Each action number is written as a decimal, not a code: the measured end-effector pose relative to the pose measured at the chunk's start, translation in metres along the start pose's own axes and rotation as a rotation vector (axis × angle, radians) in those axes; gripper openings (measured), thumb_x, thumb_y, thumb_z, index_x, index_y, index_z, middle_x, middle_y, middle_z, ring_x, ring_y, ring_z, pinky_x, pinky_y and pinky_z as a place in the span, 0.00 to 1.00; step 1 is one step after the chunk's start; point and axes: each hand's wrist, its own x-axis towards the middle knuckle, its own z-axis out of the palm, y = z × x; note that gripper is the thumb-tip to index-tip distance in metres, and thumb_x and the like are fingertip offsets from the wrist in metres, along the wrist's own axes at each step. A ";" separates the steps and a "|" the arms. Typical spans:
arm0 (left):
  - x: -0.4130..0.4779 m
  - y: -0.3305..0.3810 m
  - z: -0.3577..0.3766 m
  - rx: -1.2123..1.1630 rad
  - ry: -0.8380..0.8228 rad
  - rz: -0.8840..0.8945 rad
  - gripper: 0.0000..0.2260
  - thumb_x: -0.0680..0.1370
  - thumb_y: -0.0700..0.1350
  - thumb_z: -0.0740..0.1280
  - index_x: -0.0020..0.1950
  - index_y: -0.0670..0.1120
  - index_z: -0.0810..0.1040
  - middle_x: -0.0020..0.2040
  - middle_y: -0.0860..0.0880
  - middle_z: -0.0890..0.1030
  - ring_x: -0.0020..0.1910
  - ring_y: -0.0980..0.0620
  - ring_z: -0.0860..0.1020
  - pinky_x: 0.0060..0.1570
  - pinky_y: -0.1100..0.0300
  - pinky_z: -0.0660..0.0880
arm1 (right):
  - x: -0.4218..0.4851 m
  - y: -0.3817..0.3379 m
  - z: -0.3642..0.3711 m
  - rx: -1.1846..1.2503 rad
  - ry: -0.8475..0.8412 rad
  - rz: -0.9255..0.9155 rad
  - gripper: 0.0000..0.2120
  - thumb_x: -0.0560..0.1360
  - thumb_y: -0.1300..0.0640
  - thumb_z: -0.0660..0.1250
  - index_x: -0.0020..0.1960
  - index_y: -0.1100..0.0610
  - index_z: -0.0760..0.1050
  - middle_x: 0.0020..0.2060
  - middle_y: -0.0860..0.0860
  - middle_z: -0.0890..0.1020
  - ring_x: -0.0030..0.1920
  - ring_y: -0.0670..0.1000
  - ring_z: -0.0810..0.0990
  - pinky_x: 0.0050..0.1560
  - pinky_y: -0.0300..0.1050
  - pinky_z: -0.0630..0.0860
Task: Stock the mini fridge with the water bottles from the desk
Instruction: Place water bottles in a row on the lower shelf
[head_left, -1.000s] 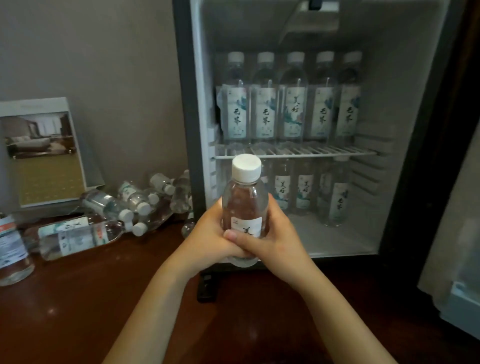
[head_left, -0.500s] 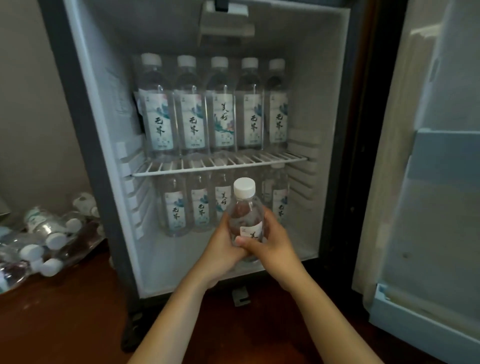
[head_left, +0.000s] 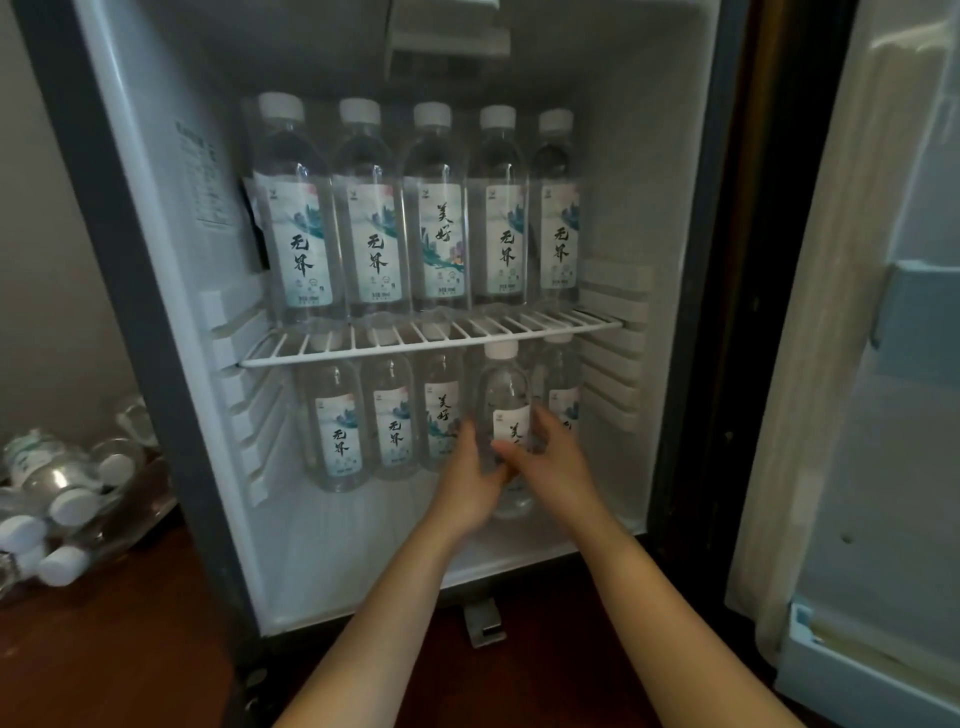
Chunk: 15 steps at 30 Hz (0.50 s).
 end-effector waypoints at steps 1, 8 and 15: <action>0.002 -0.001 0.001 0.039 0.011 0.005 0.23 0.76 0.38 0.66 0.69 0.48 0.63 0.60 0.54 0.73 0.63 0.54 0.72 0.62 0.60 0.68 | 0.004 0.003 0.000 -0.038 0.030 0.030 0.21 0.71 0.62 0.71 0.62 0.53 0.74 0.55 0.49 0.81 0.56 0.47 0.79 0.57 0.43 0.75; 0.014 -0.018 0.008 0.284 0.073 -0.002 0.18 0.79 0.40 0.62 0.69 0.44 0.67 0.65 0.44 0.74 0.65 0.46 0.72 0.62 0.55 0.69 | 0.013 0.017 0.001 -0.308 0.207 0.179 0.10 0.73 0.57 0.69 0.53 0.59 0.82 0.46 0.54 0.85 0.48 0.53 0.82 0.44 0.39 0.71; 0.018 -0.017 0.009 0.379 0.031 -0.048 0.17 0.80 0.42 0.59 0.69 0.43 0.66 0.65 0.42 0.74 0.65 0.44 0.72 0.60 0.53 0.69 | 0.014 0.016 0.001 -0.325 0.226 0.184 0.10 0.72 0.57 0.70 0.52 0.59 0.82 0.45 0.55 0.85 0.48 0.54 0.82 0.46 0.41 0.72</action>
